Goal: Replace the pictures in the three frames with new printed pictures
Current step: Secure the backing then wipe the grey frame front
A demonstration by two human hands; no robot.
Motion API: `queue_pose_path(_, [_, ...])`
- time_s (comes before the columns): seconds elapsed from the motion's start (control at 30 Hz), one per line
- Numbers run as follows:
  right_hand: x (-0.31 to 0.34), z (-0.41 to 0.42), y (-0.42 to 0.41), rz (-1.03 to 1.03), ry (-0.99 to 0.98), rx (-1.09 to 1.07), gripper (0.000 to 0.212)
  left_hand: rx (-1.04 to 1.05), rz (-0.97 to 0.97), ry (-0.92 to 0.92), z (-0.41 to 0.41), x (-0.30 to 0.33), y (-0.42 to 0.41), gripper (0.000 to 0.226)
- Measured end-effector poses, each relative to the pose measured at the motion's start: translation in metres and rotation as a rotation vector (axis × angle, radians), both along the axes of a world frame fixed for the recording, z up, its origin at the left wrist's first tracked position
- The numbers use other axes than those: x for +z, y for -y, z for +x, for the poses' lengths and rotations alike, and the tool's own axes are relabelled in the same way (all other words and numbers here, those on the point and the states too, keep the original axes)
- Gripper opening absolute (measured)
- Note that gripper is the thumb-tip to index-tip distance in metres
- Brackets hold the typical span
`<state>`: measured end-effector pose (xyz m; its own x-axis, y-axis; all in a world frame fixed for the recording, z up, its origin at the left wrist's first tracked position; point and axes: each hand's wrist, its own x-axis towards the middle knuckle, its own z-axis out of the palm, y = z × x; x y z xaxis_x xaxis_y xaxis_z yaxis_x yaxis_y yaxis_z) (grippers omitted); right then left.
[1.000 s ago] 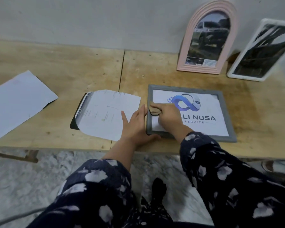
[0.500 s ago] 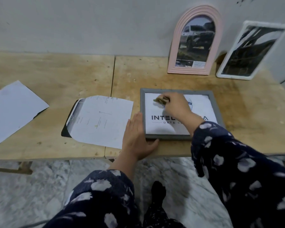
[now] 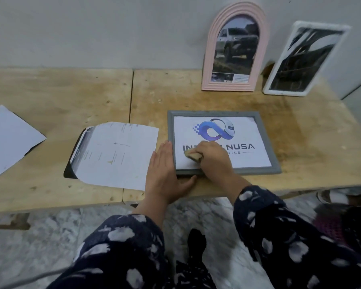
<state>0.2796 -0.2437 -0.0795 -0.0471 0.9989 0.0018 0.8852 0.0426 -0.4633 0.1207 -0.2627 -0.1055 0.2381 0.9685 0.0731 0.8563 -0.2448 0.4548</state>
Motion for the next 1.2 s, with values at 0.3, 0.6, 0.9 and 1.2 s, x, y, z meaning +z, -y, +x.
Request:
queue_pose_path(0.3, [0.04,0.024,-0.018,-0.254,-0.122,-0.161,0.034,-0.024,0.021,-0.003,-0.002,0.001,0.001,0.107])
queue_pose_path(0.6, [0.016,0.036,-0.09,-0.093,0.076,-0.088,0.031,0.023,0.039,-0.058,0.001,-0.003,-0.004,0.111])
queue_pose_path(0.9, [-0.009,0.049,-0.036,0.03,0.002,0.03,0.029,0.027,-0.004,-0.03,0.002,-0.002,-0.003,0.11])
queue_pose_path(1.2, [-0.004,0.053,0.014,0.208,0.022,0.137,0.031,0.031,0.016,-0.034,0.004,0.002,-0.002,0.106])
